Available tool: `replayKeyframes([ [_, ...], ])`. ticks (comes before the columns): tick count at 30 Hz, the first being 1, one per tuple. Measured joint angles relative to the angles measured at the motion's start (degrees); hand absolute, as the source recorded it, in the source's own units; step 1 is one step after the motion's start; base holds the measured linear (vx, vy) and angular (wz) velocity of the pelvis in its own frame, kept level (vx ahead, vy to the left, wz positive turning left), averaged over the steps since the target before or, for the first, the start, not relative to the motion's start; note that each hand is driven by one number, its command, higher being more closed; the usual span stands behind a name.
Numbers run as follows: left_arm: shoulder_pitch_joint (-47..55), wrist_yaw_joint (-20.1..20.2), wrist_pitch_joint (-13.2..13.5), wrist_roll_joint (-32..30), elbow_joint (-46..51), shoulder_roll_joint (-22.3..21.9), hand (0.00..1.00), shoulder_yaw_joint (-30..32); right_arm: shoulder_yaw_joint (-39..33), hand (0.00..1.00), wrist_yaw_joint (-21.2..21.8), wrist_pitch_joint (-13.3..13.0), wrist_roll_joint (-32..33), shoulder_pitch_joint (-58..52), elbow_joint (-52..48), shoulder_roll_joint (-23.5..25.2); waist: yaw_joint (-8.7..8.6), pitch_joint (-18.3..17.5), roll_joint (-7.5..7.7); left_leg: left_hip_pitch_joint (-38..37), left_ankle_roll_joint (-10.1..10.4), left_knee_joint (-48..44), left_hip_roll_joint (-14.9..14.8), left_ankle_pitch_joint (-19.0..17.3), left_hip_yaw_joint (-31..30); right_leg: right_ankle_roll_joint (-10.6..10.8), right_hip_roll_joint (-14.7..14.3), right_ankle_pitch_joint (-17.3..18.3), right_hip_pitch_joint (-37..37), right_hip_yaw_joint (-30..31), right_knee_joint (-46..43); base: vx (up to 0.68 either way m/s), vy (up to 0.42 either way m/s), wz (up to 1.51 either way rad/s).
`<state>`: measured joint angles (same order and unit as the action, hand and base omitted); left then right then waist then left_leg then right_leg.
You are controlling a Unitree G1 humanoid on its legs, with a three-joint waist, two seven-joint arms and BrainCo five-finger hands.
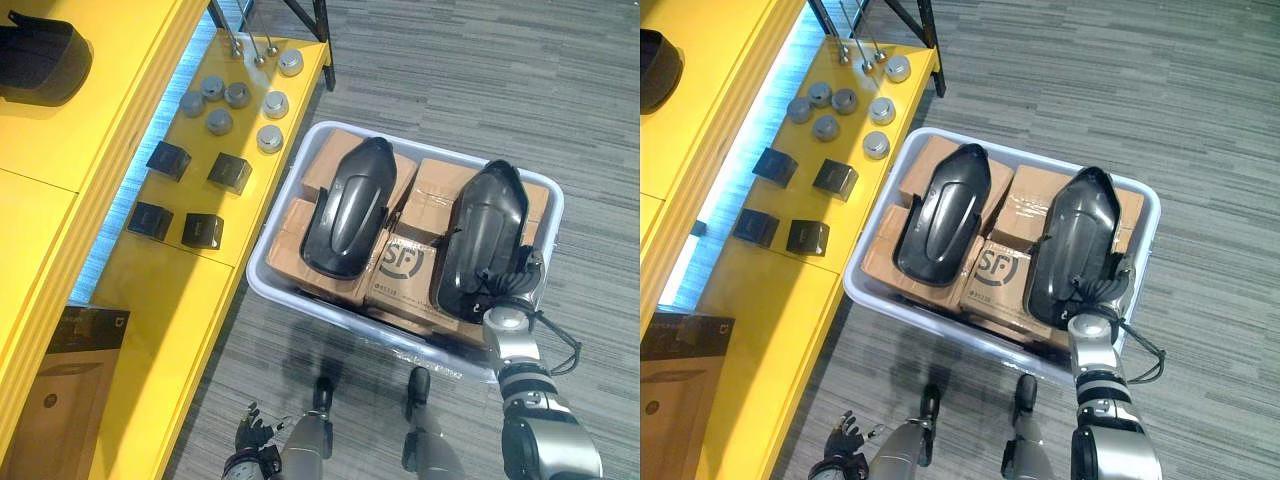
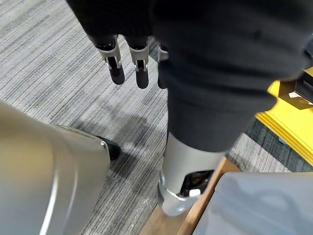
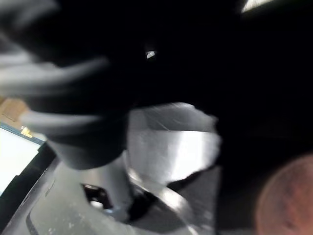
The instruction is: Walk over and take plastic housings, then place them on the shelf
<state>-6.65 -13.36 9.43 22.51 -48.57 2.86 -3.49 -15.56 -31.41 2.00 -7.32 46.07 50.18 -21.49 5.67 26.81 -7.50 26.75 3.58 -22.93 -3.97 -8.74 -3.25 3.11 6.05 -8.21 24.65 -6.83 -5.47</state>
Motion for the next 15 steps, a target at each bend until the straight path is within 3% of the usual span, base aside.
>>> replayKeyframes([
  [9,-0.3,0.0,0.0,0.0,0.1,0.3,0.00,-0.3,4.4,1.00,4.2,0.2,-0.6,3.5,6.3,-6.6,-0.68,0.2,-0.40,-0.6,0.0,-0.1,0.0,0.0,-0.2,0.0,-0.2,-1.1,-1.5,-0.2,2.1,0.01,0.006,0.01],
  [11,0.2,0.0,0.1,0.6,3.8,0.3,0.00,-0.2,4.7,1.00,4.4,1.7,-3.9,2.0,2.8,-6.9,-0.68,0.4,-0.70,-2.2,0.0,0.4,0.0,0.0,-0.3,-0.1,-0.3,-1.5,-3.8,-0.5,3.5,0.03,0.029,0.07],
  [15,5.3,-0.1,0.1,0.9,21.2,0.2,0.00,1.4,6.8,1.00,4.7,2.5,-11.2,-5.4,-11.9,-7.2,-1.72,0.2,-0.64,-7.5,-0.1,2.7,0.1,0.1,-1.5,0.0,-0.4,-1.7,-10.0,-1.9,6.2,0.05,0.031,0.16],
])
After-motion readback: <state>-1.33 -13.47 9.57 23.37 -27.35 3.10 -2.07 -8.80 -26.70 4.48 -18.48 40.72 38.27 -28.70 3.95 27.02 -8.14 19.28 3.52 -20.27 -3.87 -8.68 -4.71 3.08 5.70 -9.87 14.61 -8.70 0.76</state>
